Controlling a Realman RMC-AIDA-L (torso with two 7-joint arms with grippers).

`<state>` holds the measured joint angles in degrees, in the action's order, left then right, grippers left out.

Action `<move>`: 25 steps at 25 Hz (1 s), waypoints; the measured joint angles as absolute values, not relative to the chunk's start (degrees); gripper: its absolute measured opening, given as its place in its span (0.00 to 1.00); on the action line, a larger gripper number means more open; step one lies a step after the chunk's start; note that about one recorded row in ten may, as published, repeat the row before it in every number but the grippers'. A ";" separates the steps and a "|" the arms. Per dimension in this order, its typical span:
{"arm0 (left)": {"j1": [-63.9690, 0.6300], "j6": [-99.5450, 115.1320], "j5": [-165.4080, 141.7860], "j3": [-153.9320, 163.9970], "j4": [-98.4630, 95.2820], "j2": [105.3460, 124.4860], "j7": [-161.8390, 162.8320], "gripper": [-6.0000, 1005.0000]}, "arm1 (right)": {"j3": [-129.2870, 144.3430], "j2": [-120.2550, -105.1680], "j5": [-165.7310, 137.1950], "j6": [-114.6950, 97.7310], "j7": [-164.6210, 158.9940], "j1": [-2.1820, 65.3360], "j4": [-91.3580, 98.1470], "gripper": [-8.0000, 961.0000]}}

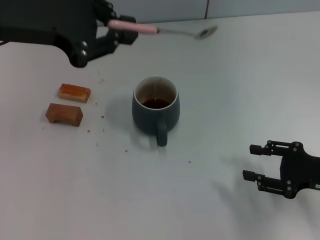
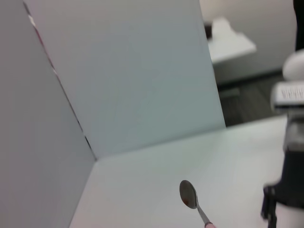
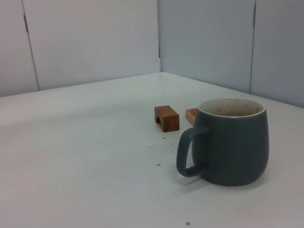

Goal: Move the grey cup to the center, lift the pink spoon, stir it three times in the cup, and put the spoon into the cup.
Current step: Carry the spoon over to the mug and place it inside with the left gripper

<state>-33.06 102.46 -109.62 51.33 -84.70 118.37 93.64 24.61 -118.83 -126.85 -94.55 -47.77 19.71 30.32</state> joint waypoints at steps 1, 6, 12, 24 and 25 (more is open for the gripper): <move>-32.94 101.85 -112.07 53.83 -87.68 118.43 93.65 0.14 | 24.61 -118.83 -126.82 -94.52 -47.86 19.70 30.31 0.65; -32.12 99.49 -116.70 59.47 -93.12 118.60 94.15 0.14 | 24.60 -118.83 -126.80 -94.42 -48.26 19.59 30.28 0.65; -31.15 96.38 -121.53 66.62 -97.85 118.65 95.20 0.15 | 24.61 -118.83 -126.75 -94.38 -48.51 19.15 30.38 0.65; -32.08 92.70 -134.87 76.62 -101.64 118.74 97.60 0.15 | 24.61 -118.83 -126.73 -93.78 -48.56 19.09 30.15 0.65; -32.14 92.74 -137.15 77.82 -102.28 118.74 98.04 0.15 | 24.61 -118.83 -126.73 -93.71 -48.60 19.13 30.14 0.65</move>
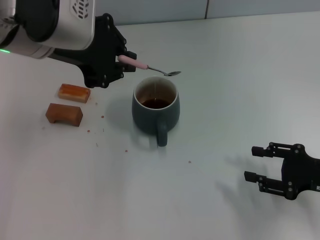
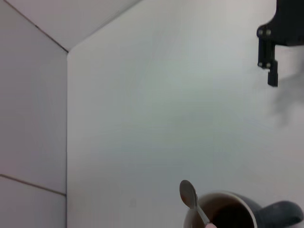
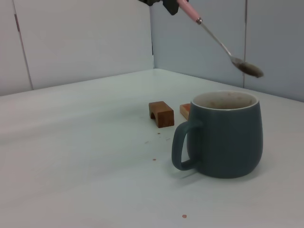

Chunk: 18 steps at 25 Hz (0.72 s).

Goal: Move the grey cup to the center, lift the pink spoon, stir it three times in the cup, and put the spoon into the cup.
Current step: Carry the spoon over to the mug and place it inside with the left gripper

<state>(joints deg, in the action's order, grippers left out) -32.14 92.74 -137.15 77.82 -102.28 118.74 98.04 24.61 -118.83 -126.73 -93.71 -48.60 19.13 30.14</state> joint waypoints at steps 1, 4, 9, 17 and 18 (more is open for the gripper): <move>-32.14 92.74 -137.15 77.82 -102.28 118.74 98.04 0.15 | 24.61 -118.83 -126.73 -93.62 -48.63 19.17 30.14 0.65; -32.04 93.40 -139.13 78.14 -103.12 118.72 98.06 0.15 | 24.61 -118.83 -126.73 -93.32 -48.67 19.22 30.14 0.65; -31.92 94.32 -140.61 78.28 -103.18 118.66 98.08 0.16 | 24.61 -118.83 -126.73 -93.12 -49.01 19.25 30.18 0.65; -31.90 95.02 -143.02 83.52 -103.22 118.75 98.09 0.16 | 24.61 -118.83 -126.73 -93.05 -49.31 19.45 30.17 0.65; -32.02 94.90 -143.07 84.06 -103.19 118.78 98.09 0.16 | 24.61 -118.83 -126.73 -93.05 -49.31 19.48 30.16 0.65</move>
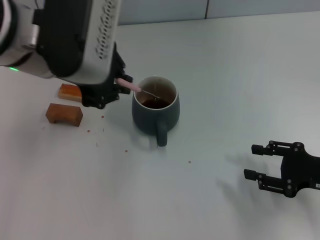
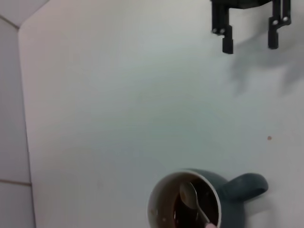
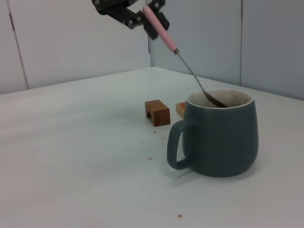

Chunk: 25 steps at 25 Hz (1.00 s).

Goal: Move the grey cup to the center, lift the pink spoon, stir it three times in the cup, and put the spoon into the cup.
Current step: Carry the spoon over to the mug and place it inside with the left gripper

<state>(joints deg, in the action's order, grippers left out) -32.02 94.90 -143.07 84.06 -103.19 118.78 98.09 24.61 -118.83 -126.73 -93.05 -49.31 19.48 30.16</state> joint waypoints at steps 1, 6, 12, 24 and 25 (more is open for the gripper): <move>-32.50 94.38 -143.69 85.26 -102.96 118.90 98.09 0.16 | 24.61 -118.83 -126.73 -93.05 -49.31 19.50 30.15 0.65; -33.32 91.31 -147.47 89.11 -101.25 119.05 98.22 0.16 | 24.61 -118.83 -126.74 -93.06 -49.31 19.58 29.97 0.65; -35.14 90.41 -148.97 90.11 -98.94 119.09 98.43 0.17 | 24.61 -118.88 -126.74 -93.07 -49.31 19.59 29.95 0.65; -35.79 90.07 -150.95 90.60 -97.97 119.09 98.61 0.17 | 24.61 -118.92 -126.74 -93.08 -49.31 19.70 29.97 0.65; -35.79 90.05 -151.38 90.59 -97.78 119.09 98.76 0.17 | 24.61 -118.92 -126.74 -93.08 -49.31 19.72 29.97 0.65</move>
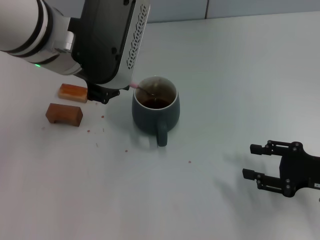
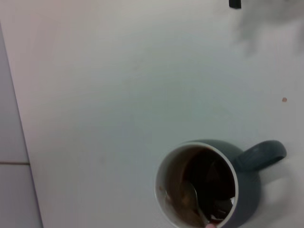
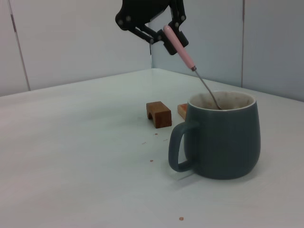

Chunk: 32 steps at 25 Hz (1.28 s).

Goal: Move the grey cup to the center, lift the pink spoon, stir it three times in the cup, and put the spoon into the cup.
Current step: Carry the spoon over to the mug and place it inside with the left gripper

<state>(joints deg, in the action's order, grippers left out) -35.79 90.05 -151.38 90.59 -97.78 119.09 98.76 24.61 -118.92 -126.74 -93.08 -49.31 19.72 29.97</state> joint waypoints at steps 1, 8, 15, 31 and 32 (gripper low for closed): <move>-35.79 90.05 -151.38 90.59 -97.78 119.09 98.76 0.17 | 24.61 -118.92 -126.74 -93.08 -49.31 19.74 29.97 0.65; -35.61 90.99 -151.92 90.87 -97.85 119.09 98.96 0.18 | 24.61 -118.92 -126.74 -92.93 -49.31 19.97 29.96 0.65; -35.80 92.45 -151.55 90.90 -98.30 119.09 98.86 0.18 | 24.61 -118.91 -126.73 -92.41 -49.31 19.99 29.81 0.65; -36.13 87.81 -150.70 92.55 -96.43 119.09 98.09 0.19 | 24.61 -118.91 -126.64 -92.37 -49.31 20.04 29.79 0.65; -36.16 87.64 -151.25 92.55 -96.25 119.09 98.22 0.19 | 24.61 -118.91 -126.64 -92.37 -49.31 20.04 29.79 0.65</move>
